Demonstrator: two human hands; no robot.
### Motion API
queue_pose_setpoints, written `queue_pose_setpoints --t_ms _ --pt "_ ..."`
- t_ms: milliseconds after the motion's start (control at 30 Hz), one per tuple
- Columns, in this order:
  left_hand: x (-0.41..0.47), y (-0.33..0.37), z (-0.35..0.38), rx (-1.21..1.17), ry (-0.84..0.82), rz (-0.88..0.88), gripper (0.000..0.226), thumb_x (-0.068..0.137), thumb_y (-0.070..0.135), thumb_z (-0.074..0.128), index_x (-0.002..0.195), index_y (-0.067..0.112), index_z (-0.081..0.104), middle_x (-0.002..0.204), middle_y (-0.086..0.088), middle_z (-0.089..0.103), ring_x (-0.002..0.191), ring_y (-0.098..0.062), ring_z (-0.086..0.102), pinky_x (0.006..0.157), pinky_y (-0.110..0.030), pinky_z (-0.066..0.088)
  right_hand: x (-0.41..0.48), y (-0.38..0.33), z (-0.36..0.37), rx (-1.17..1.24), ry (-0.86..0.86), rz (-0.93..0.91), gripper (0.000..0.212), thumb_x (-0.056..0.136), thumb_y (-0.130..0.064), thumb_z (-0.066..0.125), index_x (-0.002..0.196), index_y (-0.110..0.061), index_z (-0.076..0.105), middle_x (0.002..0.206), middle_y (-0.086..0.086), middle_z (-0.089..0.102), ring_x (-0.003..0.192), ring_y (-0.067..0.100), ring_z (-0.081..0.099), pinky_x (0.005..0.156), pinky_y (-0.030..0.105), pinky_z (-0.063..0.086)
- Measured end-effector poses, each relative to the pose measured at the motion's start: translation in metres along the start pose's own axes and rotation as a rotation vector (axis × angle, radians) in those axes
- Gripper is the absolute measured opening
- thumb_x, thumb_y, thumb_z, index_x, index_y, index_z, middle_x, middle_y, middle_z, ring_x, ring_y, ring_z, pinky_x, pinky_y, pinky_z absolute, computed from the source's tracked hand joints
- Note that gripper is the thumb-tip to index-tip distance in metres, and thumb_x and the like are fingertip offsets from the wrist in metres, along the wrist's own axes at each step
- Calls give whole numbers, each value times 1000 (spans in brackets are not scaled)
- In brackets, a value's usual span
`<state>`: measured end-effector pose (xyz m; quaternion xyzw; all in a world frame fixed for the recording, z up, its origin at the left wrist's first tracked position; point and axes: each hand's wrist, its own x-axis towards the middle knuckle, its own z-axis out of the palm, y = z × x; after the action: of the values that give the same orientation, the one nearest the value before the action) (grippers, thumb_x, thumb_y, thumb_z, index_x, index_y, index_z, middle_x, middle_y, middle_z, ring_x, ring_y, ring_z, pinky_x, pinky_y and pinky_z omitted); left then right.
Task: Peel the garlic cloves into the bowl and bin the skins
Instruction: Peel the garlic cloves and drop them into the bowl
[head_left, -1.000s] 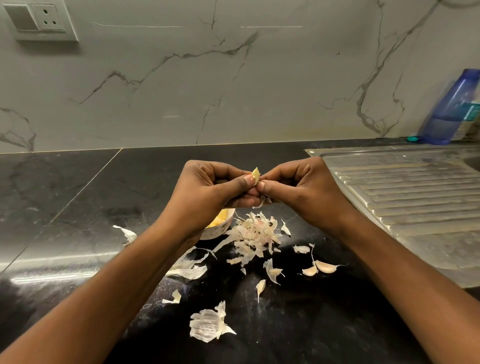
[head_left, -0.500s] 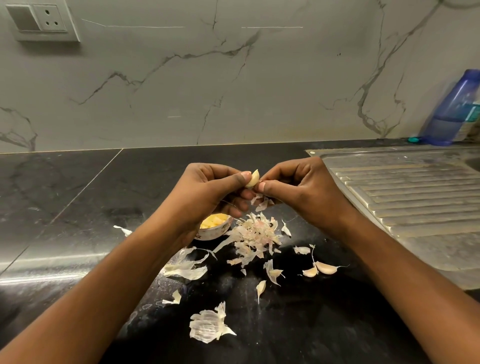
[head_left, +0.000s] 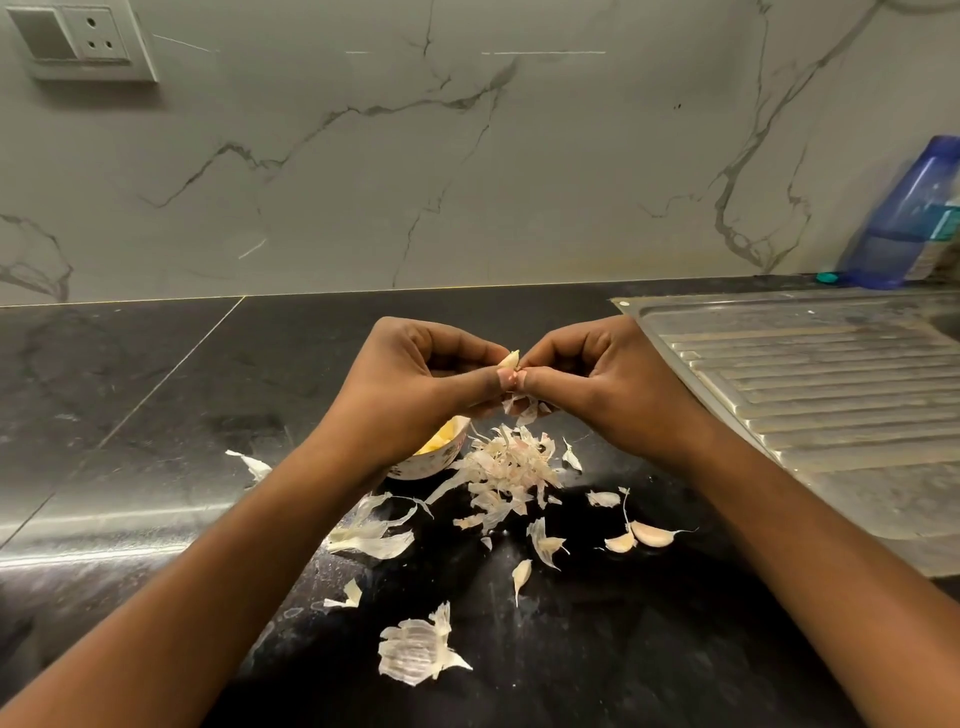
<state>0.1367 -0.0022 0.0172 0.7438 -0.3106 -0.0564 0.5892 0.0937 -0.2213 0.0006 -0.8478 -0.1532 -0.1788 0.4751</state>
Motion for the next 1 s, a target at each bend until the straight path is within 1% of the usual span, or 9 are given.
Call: queue_pose_setpoints --t_ms 100,267,333,400,533,667,700,800,1000 --pt "1 -1 0 -92 22 -56 19 88 9 76 107 5 78 91 -10 81 85 -25 80 72 -24 64 -1 -1 -1 -9 -11 -10 9 96 -10 76 95 -4 82 82 5 79 75 21 77 70 29 64" --pt "4 1 -5 -332 52 -185 24 86 9 73 108 0 77 96 -20 79 86 -28 79 73 -27 65 -1 -2 -8 14 24 13 5 94 -5 78 92 -3 82 82 5 80 74 19 78 68 22 59" --pt "5 1 -6 -413 59 -216 30 82 13 73 108 -1 76 97 -22 79 82 -28 78 72 -27 66 -1 -1 -11 -2 20 16 3 91 -6 82 93 -5 82 84 3 81 77 19 79 71 24 61" --pt "5 2 -6 -448 62 -234 26 86 10 71 108 -1 76 96 -24 78 79 -27 78 69 -27 65 -1 0 -12 -9 8 20 8 87 -5 85 95 -7 82 89 2 82 81 19 79 76 29 65" --pt "6 0 -7 -467 67 -253 19 93 2 66 110 -2 75 98 -25 78 83 -29 79 70 -27 66 -1 0 -14 -3 -25 34 9 94 -8 79 102 -9 83 93 3 82 86 22 78 79 35 66" --pt "5 -2 -6 -367 50 -214 20 94 2 67 112 1 76 100 -21 79 94 -32 79 77 -30 66 0 0 -13 -37 10 26 22 99 -31 75 97 -12 85 90 11 81 86 36 76 76 54 64" --pt "5 -2 -5 -327 43 -199 20 94 2 68 112 2 76 100 -19 80 95 -31 79 78 -30 66 0 1 -13 -77 23 17 20 98 -30 77 95 -13 86 91 9 82 86 31 77 76 54 64" --pt "4 -4 -3 -207 28 -146 19 95 3 68 112 3 76 97 -15 81 93 -30 80 79 -30 66 -1 2 -13 -117 24 3 7 89 -17 85 93 -11 85 99 -2 82 92 12 79 83 39 66" --pt "4 -9 -2 42 -3 22 17 94 7 72 111 4 77 91 -10 81 84 -25 80 77 -29 65 -2 -1 -12 -152 -25 -36 11 92 -16 83 102 -12 85 87 -4 81 79 15 78 74 32 66"
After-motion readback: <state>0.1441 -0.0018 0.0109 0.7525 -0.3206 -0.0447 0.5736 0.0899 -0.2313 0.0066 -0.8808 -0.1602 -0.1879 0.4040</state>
